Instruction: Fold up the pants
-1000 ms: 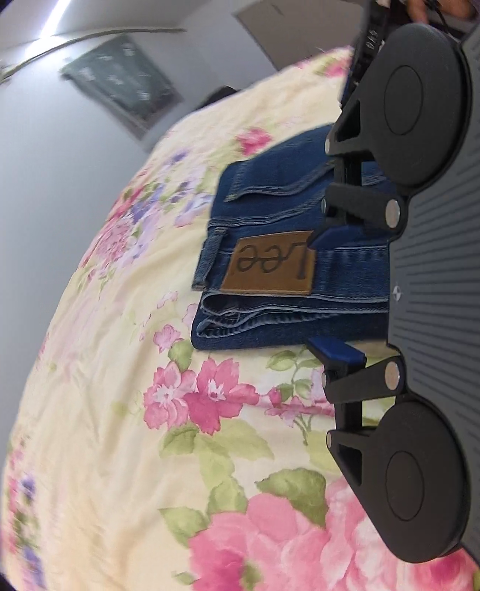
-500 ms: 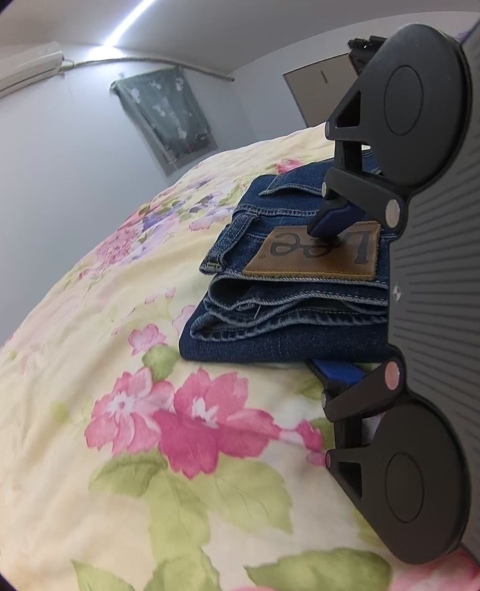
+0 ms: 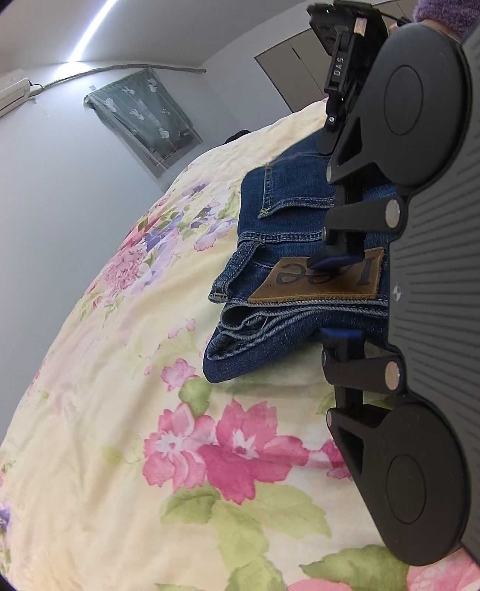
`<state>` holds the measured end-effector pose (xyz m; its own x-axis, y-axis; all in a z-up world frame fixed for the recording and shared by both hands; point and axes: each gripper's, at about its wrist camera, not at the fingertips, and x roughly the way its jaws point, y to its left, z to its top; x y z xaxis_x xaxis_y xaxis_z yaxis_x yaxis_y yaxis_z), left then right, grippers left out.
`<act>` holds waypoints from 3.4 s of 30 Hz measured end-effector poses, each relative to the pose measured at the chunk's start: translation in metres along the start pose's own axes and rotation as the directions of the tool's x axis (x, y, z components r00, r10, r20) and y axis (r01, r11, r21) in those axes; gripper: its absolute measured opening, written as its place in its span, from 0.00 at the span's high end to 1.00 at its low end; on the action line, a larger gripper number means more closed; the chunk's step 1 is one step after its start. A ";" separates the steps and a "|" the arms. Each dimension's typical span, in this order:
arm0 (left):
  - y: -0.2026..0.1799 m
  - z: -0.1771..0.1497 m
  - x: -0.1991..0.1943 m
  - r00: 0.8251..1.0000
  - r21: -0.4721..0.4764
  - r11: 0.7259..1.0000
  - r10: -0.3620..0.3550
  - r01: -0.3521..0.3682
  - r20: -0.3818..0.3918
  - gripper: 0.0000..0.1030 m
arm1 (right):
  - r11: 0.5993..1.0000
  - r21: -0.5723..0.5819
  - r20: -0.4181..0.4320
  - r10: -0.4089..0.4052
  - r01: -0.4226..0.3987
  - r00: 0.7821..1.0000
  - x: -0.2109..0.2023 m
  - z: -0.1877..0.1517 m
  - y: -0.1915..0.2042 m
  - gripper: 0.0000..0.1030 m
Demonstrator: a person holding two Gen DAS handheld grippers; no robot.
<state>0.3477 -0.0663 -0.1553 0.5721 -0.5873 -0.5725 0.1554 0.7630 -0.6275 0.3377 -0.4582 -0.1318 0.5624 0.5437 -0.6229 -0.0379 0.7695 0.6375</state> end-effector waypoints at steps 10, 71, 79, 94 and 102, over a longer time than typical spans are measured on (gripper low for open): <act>-0.014 0.023 -0.077 0.998 0.096 0.993 0.063 -0.066 0.029 0.69 | 0.993 -0.115 -0.019 0.002 -0.004 1.000 -0.031 -0.006 0.082 0.82; 0.093 0.067 -0.279 0.903 0.161 0.889 0.416 -0.429 0.110 0.48 | 0.922 -0.384 -0.105 -0.101 0.053 0.989 0.106 -0.106 0.278 0.46; 0.009 0.055 -0.366 0.862 0.390 0.769 0.461 -0.507 0.211 0.48 | 0.884 -0.468 0.016 -0.003 0.011 1.000 -0.001 -0.139 0.319 0.37; -0.042 -0.096 -0.387 0.715 0.399 0.594 0.592 -0.699 0.372 0.27 | 0.825 -0.555 0.193 0.003 0.107 0.981 -0.104 -0.277 0.335 0.21; -0.044 -0.130 -0.352 0.749 0.270 0.703 0.574 -0.658 0.332 0.21 | 0.832 -0.519 0.232 -0.086 0.198 0.969 -0.096 -0.316 0.325 0.21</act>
<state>0.0352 0.0716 0.0056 0.7847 0.0877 -0.6136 -0.0497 0.9957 0.0788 0.0107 -0.1547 -0.0085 0.7399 0.3831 -0.5530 -0.3488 0.9214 0.1716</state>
